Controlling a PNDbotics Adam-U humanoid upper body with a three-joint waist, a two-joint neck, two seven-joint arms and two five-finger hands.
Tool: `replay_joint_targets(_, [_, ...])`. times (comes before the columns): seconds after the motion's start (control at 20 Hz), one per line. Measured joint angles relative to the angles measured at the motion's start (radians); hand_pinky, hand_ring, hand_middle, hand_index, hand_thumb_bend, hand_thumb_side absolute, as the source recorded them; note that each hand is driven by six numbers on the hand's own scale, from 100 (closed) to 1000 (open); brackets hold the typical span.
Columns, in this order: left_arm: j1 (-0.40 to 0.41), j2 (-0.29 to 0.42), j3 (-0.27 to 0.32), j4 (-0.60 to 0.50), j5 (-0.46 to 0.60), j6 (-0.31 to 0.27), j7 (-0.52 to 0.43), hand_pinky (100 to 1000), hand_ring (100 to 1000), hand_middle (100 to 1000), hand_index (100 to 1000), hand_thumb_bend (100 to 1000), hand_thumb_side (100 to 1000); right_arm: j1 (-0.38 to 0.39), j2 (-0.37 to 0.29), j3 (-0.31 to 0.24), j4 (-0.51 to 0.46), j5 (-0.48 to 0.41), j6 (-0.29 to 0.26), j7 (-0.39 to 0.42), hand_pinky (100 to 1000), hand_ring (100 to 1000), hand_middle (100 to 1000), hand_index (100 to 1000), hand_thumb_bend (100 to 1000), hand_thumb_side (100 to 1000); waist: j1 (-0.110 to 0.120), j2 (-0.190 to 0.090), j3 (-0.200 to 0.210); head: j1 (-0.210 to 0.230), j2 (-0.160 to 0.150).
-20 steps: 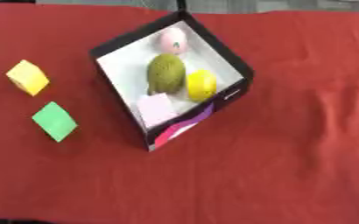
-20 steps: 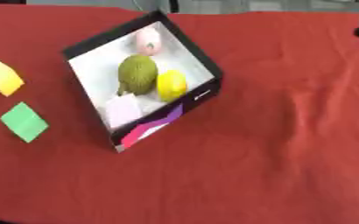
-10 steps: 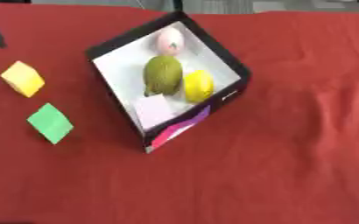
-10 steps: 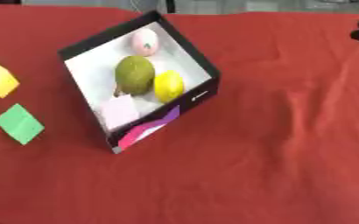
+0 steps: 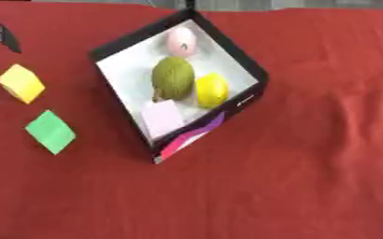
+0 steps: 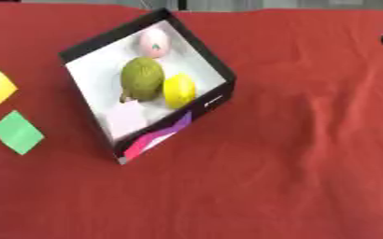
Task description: Pick up objects on the table and place them in the box.
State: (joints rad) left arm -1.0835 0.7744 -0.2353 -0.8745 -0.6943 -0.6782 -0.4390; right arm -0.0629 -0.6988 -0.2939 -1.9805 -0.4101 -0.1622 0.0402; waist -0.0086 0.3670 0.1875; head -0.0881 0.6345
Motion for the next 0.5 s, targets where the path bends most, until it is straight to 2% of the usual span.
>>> replay_joint_targets(0.3, [-0.012,-0.016,0.018,0.023,0.019,0.011,-0.011,848,867,761,815,613,100,-0.004,0.002,0.0,0.0,0.001,0.009,0.006,939,797,742,948,100,582,0.001,0.004,-0.003,0.003,-0.004])
replay_joint_targets(0.5, [-0.018,-0.028,0.022,0.032,0.027,0.015,-0.015,842,867,763,808,646,100,-0.004,0.006,0.0,0.0,0.001,0.014,0.003,939,797,742,948,100,583,0.002,0.004,-0.004,0.007,-0.004])
